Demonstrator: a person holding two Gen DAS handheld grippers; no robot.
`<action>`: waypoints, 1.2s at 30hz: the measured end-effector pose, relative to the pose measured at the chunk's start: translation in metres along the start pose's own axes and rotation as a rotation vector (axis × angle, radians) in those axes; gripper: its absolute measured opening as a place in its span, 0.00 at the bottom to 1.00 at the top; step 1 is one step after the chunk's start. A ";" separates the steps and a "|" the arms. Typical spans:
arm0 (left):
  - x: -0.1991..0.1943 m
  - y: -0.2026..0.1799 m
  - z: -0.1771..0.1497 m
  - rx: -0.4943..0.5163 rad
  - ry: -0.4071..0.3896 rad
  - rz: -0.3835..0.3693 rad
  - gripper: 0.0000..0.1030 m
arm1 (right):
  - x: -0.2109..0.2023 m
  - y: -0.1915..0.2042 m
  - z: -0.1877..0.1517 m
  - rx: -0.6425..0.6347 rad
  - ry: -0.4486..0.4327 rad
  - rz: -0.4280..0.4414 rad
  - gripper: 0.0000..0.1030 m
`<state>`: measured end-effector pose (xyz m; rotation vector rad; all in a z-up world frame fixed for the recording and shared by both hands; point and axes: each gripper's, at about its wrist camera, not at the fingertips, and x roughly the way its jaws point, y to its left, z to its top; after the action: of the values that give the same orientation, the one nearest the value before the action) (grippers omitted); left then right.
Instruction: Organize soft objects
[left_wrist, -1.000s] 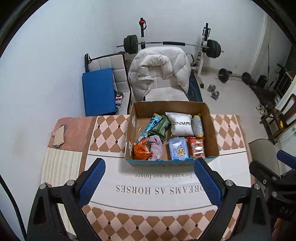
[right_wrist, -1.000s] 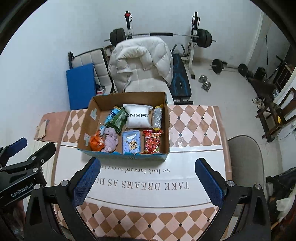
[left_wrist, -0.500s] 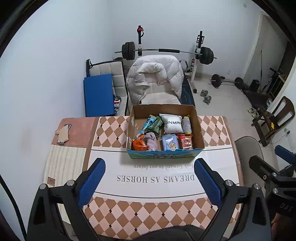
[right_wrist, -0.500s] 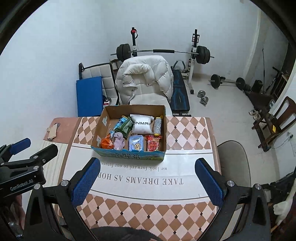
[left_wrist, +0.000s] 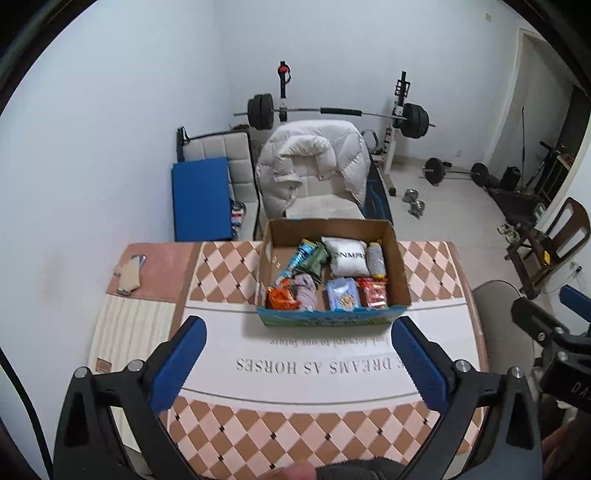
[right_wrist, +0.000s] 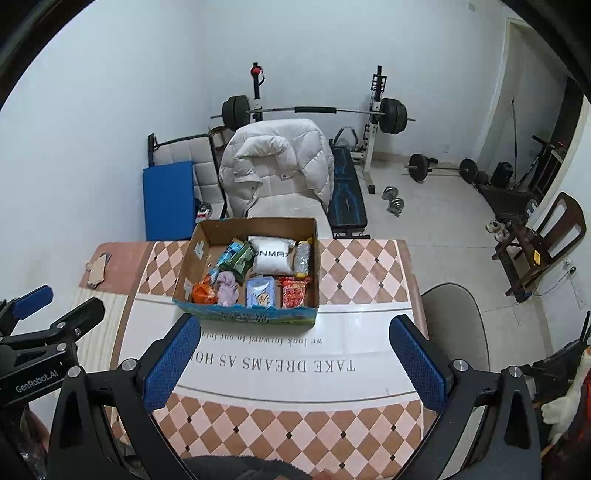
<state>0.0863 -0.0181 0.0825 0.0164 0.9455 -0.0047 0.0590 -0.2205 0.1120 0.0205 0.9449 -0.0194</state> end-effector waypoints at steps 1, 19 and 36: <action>0.001 0.000 0.001 0.002 -0.007 0.005 1.00 | 0.001 -0.001 0.002 0.004 -0.006 -0.002 1.00; 0.027 0.004 0.015 -0.007 -0.010 0.034 1.00 | 0.042 0.007 0.027 -0.024 -0.028 -0.026 1.00; 0.036 0.002 0.019 -0.010 -0.014 0.034 1.00 | 0.048 0.003 0.027 -0.027 -0.029 -0.025 1.00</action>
<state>0.1226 -0.0162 0.0643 0.0234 0.9308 0.0311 0.1096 -0.2183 0.0887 -0.0166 0.9166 -0.0303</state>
